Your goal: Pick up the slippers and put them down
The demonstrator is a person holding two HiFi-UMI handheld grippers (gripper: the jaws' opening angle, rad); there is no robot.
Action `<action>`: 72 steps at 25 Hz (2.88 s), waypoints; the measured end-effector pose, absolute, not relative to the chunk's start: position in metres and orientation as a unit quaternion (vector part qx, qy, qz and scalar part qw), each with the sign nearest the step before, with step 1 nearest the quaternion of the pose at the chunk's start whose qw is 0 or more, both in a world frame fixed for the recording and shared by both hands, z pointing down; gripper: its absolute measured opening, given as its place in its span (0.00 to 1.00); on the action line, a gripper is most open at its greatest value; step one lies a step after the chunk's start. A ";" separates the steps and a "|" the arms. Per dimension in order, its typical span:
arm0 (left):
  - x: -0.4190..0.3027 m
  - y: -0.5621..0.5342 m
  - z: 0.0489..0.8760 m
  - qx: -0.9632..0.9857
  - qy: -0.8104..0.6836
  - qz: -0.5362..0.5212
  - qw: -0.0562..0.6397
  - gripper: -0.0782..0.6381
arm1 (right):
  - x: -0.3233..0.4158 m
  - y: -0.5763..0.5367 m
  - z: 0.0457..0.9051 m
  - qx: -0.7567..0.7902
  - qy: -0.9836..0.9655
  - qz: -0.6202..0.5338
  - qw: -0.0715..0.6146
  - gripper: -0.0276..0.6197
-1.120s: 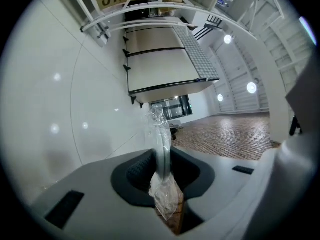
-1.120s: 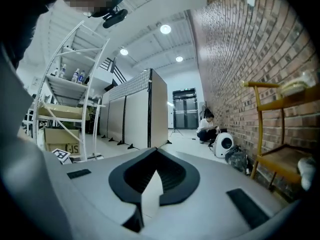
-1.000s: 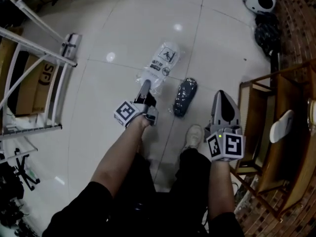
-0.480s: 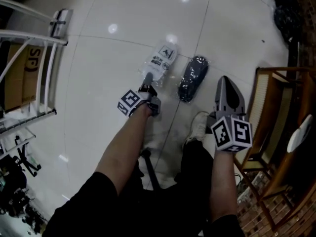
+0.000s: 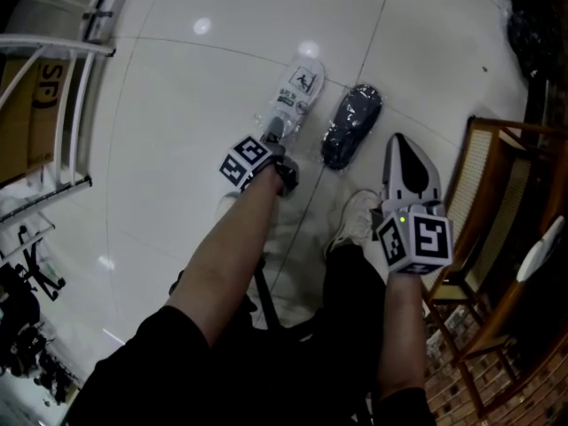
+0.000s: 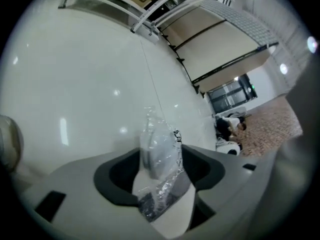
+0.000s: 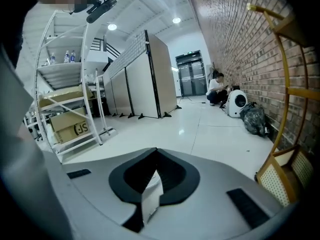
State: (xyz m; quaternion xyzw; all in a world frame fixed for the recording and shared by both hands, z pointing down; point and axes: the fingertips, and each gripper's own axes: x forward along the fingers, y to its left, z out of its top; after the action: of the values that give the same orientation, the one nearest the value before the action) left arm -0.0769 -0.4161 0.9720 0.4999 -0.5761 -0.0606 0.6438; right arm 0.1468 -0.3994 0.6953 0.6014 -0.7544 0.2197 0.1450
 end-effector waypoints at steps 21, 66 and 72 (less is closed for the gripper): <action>-0.038 -0.455 0.851 0.751 -0.497 0.234 0.367 0.55 | 0.157 -0.401 0.702 0.630 -0.721 0.228 0.177 0.06; -0.140 -0.177 0.354 0.853 -0.515 -0.084 0.013 0.12 | 0.154 -0.107 0.367 0.674 -0.738 -0.023 -0.013 0.06; -0.125 -0.132 0.358 0.861 -0.501 -0.090 0.005 0.12 | 0.160 -0.064 0.369 0.666 -0.745 -0.033 -0.015 0.06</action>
State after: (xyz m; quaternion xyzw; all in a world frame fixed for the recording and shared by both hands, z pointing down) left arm -0.1247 -0.1321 0.3581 0.8609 -0.5008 -0.0897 0.0049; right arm 0.1597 -0.0639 0.3692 0.6661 -0.7450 -0.0330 -0.0153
